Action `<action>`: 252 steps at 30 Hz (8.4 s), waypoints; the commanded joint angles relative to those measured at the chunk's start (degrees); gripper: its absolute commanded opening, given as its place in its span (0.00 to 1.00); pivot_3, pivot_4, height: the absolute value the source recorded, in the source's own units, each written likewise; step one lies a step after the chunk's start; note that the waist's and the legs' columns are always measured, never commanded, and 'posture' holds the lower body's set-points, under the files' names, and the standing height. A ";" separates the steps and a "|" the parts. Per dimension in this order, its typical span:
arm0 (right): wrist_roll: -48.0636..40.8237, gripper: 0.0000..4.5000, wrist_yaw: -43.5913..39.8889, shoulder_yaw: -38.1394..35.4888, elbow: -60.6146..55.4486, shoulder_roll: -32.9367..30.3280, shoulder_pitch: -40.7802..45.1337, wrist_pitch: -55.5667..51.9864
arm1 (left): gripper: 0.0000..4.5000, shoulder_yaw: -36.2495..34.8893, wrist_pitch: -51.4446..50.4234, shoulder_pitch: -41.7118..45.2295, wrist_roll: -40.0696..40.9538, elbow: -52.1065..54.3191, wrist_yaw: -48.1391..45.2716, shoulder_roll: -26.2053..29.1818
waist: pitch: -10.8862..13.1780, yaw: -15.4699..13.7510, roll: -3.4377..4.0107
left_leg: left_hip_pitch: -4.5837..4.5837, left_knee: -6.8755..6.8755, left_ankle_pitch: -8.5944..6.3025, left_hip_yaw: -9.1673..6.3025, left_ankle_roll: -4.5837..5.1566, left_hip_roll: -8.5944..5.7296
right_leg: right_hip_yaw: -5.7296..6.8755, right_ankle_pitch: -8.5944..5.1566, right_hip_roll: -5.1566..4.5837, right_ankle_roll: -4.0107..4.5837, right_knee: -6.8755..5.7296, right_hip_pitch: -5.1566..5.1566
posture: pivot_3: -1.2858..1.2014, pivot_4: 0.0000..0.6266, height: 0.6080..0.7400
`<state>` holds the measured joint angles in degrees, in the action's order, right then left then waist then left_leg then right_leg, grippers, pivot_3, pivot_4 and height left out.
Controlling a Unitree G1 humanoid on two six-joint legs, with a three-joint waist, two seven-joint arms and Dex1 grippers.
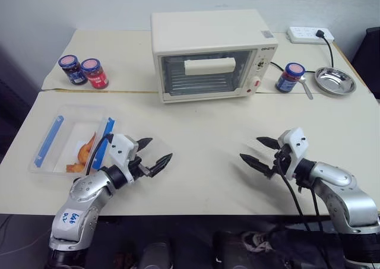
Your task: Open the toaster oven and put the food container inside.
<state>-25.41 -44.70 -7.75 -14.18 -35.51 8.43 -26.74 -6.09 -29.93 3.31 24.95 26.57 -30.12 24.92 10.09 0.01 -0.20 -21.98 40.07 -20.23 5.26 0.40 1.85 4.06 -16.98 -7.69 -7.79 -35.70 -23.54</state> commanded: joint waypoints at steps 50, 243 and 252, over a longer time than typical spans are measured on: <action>-0.03 0.99 -9.20 4.77 22.56 13.19 35.04 5.14 | 1.00 -4.77 -7.84 38.86 11.48 -18.18 -2.14 16.21 | 0.12 1.90 -0.10 | -0.13 -0.14 0.23 -0.05 -0.28 0.03 | 0.12 -0.02 0.14 0.03 -0.08 -0.18 | 0.52 0.24 1.00; -21.68 0.35 -5.98 -4.03 -11.29 -12.25 9.12 -10.86 | 0.00 4.44 -36.21 43.46 22.52 -15.84 -15.37 15.79 | 0.42 -1.42 -0.91 | -0.26 -0.16 0.56 -0.04 -0.20 -0.07 | 0.06 0.35 0.12 -0.38 0.51 0.00 | 0.52 0.24 1.00; -3.11 0.20 -9.19 12.51 8.62 -4.51 22.13 0.02 | 0.00 20.47 -19.46 45.95 4.22 -31.44 -18.65 7.48 | 0.38 -1.10 -0.84 | -0.39 -0.13 0.48 0.09 -0.09 -0.10 | 0.02 0.36 0.14 -0.37 0.44 -0.22 | 0.52 0.24 1.00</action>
<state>-30.87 -53.31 4.07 -7.01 -40.85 29.20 -29.60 14.11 -51.96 47.67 30.86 -4.53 -47.78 33.12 10.47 -1.09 -1.05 -22.37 39.93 -19.76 5.34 0.32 1.75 4.08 -16.62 -7.55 -8.16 -35.25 -23.75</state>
